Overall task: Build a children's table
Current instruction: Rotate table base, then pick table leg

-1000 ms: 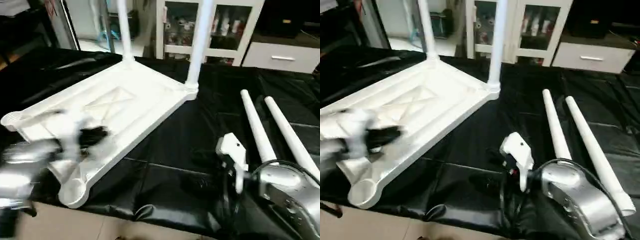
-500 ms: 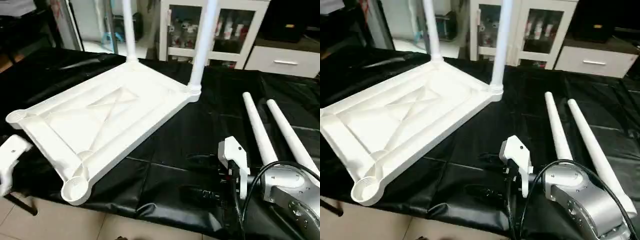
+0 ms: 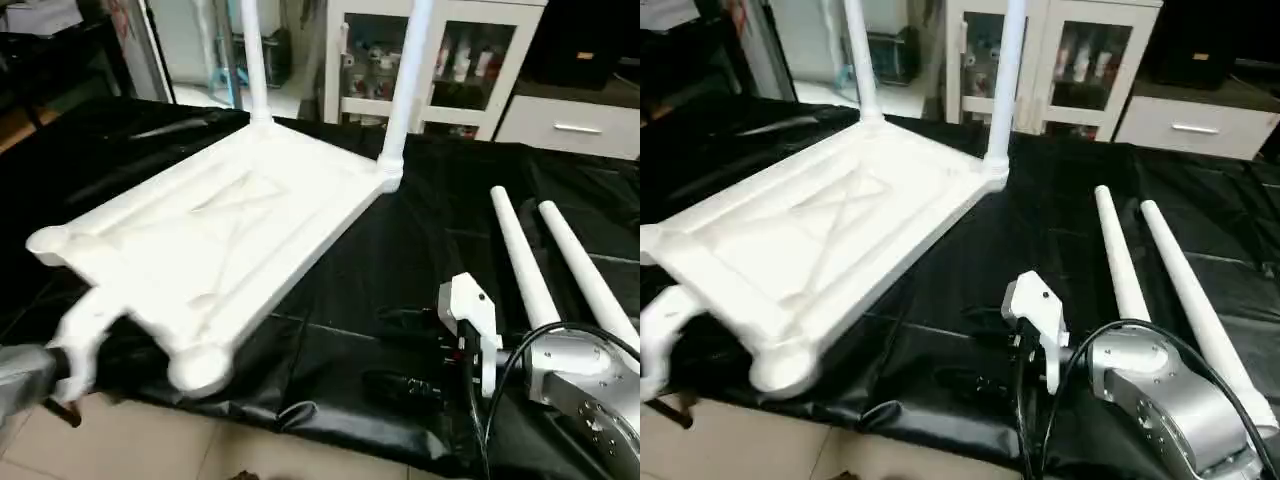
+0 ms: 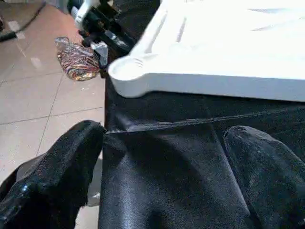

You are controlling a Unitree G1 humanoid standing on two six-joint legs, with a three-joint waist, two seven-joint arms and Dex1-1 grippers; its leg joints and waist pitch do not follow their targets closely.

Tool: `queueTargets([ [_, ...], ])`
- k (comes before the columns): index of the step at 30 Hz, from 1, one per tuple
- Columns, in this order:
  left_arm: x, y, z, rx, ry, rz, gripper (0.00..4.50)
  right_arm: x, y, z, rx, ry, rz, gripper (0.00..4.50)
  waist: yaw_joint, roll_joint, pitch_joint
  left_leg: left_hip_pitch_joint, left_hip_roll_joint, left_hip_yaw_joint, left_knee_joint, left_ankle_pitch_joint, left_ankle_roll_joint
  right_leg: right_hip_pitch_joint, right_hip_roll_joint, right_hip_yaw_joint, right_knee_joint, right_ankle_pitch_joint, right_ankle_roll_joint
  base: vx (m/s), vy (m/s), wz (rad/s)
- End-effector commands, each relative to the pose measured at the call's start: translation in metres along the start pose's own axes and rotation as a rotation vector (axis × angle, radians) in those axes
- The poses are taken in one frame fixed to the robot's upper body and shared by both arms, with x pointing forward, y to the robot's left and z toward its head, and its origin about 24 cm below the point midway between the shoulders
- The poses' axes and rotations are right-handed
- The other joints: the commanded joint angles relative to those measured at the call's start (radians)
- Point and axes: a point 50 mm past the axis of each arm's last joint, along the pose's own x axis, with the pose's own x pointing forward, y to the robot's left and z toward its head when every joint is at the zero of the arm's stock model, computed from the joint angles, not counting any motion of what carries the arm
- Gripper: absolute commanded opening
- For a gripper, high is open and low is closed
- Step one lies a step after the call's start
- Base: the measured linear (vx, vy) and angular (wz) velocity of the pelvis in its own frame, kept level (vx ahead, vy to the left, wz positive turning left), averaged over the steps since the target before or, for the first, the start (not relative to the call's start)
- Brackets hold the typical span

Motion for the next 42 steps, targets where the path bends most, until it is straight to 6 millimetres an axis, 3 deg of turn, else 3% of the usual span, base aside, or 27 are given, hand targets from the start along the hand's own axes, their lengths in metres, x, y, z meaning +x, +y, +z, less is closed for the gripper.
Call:
queueTargets([
  [1, 0.015, -0.006, 0.016, 0.065, -0.043, -0.029, 1.10, -0.002, -0.001, 0.003, -0.030, 0.002, -0.021, 4.50, -0.005, 0.012, -0.034, 0.031, 0.028, -0.028, -0.096, -0.552, -0.059, -0.005, -0.024, 0.016, -0.094, -0.521, -0.096, 0.000, 0.000, 0.00],
  [2, 0.015, -0.006, 0.016, 0.065, -0.043, -0.029, 1.10, -0.002, -0.001, 0.003, -0.030, 0.002, -0.021, 4.50, -0.005, 0.011, -0.034, 0.032, 0.027, -0.027, -0.094, -0.550, -0.058, -0.005, -0.025, 0.016, -0.095, -0.529, -0.093, 0.000, 0.000, 0.00],
  [4, 0.035, -0.013, 0.020, 0.086, -0.052, -0.057, 1.10, -0.001, -0.002, 0.002, -0.035, 0.005, -0.029, 4.50, -0.009, 0.005, -0.036, 0.019, 0.026, -0.032, -0.097, -0.522, -0.054, 0.006, -0.029, 0.015, -0.091, -0.542, -0.079, 0.000, 0.000, 0.00],
  [11, 0.081, -0.044, 0.038, 0.125, -0.105, -0.158, 1.10, -0.003, -0.007, 0.003, -0.053, 0.005, -0.079, 4.50, -0.014, 0.000, -0.038, 0.013, 0.026, -0.032, -0.092, -0.488, -0.042, 0.007, -0.034, 0.014, -0.098, -0.580, -0.067, 0.000, 0.000, 0.00],
  [16, 0.113, -0.064, 0.062, 0.173, -0.198, -0.146, 1.10, -0.006, -0.019, 0.007, -0.080, -0.021, -0.184, 4.50, -0.015, -0.006, -0.043, 0.015, 0.025, -0.028, -0.086, -0.469, -0.031, 0.002, -0.029, 0.013, -0.101, -0.536, -0.079, 0.000, 0.000, 0.00],
  [18, 0.121, -0.072, 0.073, 0.186, -0.248, -0.145, 1.10, -0.007, -0.025, 0.009, -0.074, -0.035, -0.240, 4.50, -0.014, -0.009, -0.046, 0.004, 0.027, -0.028, -0.088, -0.431, -0.025, 0.011, -0.031, 0.014, -0.093, -0.483, -0.092, 0.000, 0.000, 0.00],
  [21, 0.127, -0.082, 0.085, 0.186, -0.304, -0.152, 1.10, -0.008, -0.032, 0.010, -0.060, -0.053, -0.321, 4.50, -0.013, -0.013, -0.048, -0.001, 0.026, -0.024, -0.086, -0.392, -0.015, 0.014, -0.030, 0.014, -0.087, -0.419, -0.113, 0.000, 0.000, 0.00],
  [24, 0.126, -0.094, 0.088, 0.208, -0.321, -0.202, 1.10, -0.009, -0.043, 0.009, -0.032, -0.053, -0.470, 4.50, -0.014, -0.013, -0.050, -0.006, 0.026, -0.024, -0.086, -0.356, -0.013, 0.020, -0.030, 0.015, -0.080, -0.369, -0.127, 0.000, 0.000, 0.00],
  [27, 0.114, -0.103, 0.089, 0.228, -0.359, -0.249, 1.10, -0.017, -0.066, 0.005, 0.108, -0.057, -0.730, 4.50, -0.027, -0.009, -0.053, -0.010, 0.024, -0.024, -0.086, -0.304, -0.016, 0.024, -0.026, 0.013, -0.071, -0.304, -0.155, 0.023, -0.004, 0.00],
  [29, 0.110, -0.106, 0.090, 0.234, -0.373, -0.262, 1.10, -0.021, -0.072, 0.002, 0.151, -0.039, -0.809, 4.50, -0.025, -0.006, -0.058, 0.001, 0.024, -0.017, -0.078, -0.279, -0.013, 0.019, -0.022, 0.015, -0.068, -0.243, -0.175, 0.025, -0.004, 0.03],
  [30, 0.102, -0.113, 0.094, 0.240, -0.414, -0.287, 1.10, -0.031, -0.083, -0.004, 0.207, 0.014, -0.949, 4.50, -0.026, -0.006, -0.061, -0.005, 0.022, -0.018, -0.076, -0.237, -0.008, 0.028, -0.022, 0.014, -0.058, -0.191, -0.186, 0.000, 0.000, 0.00],
  [32, 0.095, -0.119, 0.097, 0.228, -0.455, -0.309, 1.10, -0.040, -0.091, -0.007, 0.225, 0.067, -1.049, 4.50, -0.025, -0.005, -0.062, -0.006, 0.021, -0.014, -0.071, -0.158, -0.003, 0.032, -0.019, 0.012, -0.050, -0.106, -0.211, 0.000, 0.000, 0.00],
  [35, 0.087, -0.125, 0.104, 0.217, -0.509, -0.311, 1.10, -0.048, -0.098, -0.008, 0.250, 0.133, -1.110, 4.50, -0.021, -0.004, -0.058, -0.008, 0.020, -0.011, -0.072, -0.172, 0.003, 0.036, -0.017, 0.012, -0.053, -0.116, -0.211, 0.000, 0.000, 0.00],
  [36, 0.083, -0.127, 0.107, 0.208, -0.533, -0.313, 1.10, -0.052, -0.100, -0.009, 0.262, 0.177, -1.132, 4.50, -0.023, -0.010, -0.056, -0.005, 0.021, -0.010, -0.073, -0.195, -0.003, 0.034, -0.017, 0.012, -0.054, -0.155, -0.204, 0.000, 0.000, 0.00],
  [40, 0.071, -0.135, 0.113, 0.219, -0.563, -0.347, 1.10, -0.062, -0.106, -0.012, 0.277, 0.336, -1.203, 4.50, -0.025, -0.010, -0.047, -0.001, 0.021, -0.012, -0.078, -0.277, -0.032, 0.028, -0.019, 0.013, -0.068, -0.310, -0.152, 0.000, 0.000, 0.00],
  [41, 0.065, -0.140, 0.115, 0.241, -0.549, -0.388, 1.10, -0.066, -0.108, -0.014, 0.271, 0.394, -1.236, 4.50, -0.026, -0.016, -0.047, 0.000, 0.020, -0.013, -0.078, -0.288, -0.038, 0.026, -0.018, 0.013, -0.068, -0.335, -0.138, 0.000, 0.000, 0.00],
  [42, 0.063, -0.141, 0.116, 0.249, -0.543, -0.401, 1.10, -0.067, -0.109, -0.015, 0.273, 0.404, -1.242, 4.50, -0.026, -0.013, -0.047, 0.000, 0.020, -0.015, -0.079, -0.292, -0.043, 0.025, -0.019, 0.012, -0.067, -0.345, -0.136, 0.000, 0.000, 0.00],
])
